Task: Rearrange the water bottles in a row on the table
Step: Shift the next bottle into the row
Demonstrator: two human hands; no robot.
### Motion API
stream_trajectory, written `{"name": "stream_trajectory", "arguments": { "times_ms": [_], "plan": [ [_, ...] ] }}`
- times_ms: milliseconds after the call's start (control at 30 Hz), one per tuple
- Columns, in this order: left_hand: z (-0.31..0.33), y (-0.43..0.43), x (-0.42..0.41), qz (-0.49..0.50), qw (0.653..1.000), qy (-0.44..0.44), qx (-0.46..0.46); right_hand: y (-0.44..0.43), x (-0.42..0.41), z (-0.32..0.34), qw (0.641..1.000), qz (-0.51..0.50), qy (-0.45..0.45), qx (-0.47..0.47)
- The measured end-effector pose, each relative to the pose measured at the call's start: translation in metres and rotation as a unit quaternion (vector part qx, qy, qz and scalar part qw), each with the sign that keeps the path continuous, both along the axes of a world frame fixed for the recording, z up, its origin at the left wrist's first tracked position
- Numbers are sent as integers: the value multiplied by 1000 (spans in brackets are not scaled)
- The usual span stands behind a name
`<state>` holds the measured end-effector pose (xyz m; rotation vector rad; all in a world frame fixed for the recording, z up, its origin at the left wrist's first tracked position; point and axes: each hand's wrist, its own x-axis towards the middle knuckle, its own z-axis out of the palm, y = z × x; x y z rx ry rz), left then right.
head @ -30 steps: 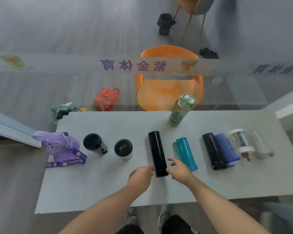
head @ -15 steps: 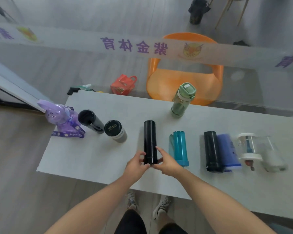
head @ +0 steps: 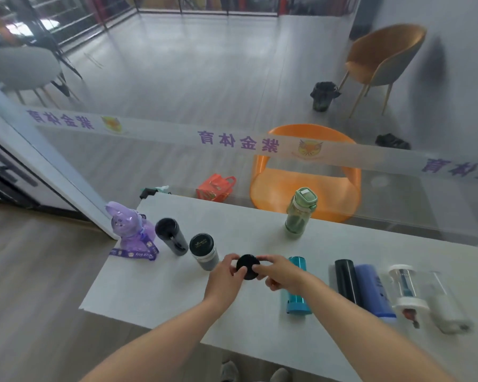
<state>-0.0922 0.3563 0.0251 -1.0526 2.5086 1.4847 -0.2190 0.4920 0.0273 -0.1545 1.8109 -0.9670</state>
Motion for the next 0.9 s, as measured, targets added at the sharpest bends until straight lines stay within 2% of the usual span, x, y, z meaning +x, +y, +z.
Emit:
{"name": "stream_trajectory", "arguments": {
  "times_ms": [67,133,267,433,533,633,700,767,900],
  "plan": [
    [-1,-8,-11,-20,999,13,-43,-12,-4,-1,998,-40,40,-2],
    [-3,-13,-23,-59,990,20,-127,-23,-6,-4,995,-63,74,-2],
    [-4,-26,-40,-170,922,-17,-346,-38,-11,-7,991,-70,118,10],
    [2,-33,-43,-248,882,-70,-394,-34,-16,-6,987,-48,151,25],
    [7,-27,-41,-273,863,-5,-426,-12,-20,-9,981,-53,180,40],
    [-3,-8,-39,-364,826,130,-410,28,-20,-22,976,-87,191,58],
    [-18,10,-36,-418,814,167,-367,59,-15,-35,970,-112,196,90],
    [-37,31,-30,-438,829,149,-314,88,-5,-51,964,-132,193,124],
    [-81,65,-25,-394,898,7,-195,122,20,-72,972,-100,135,164]
  ]
}}
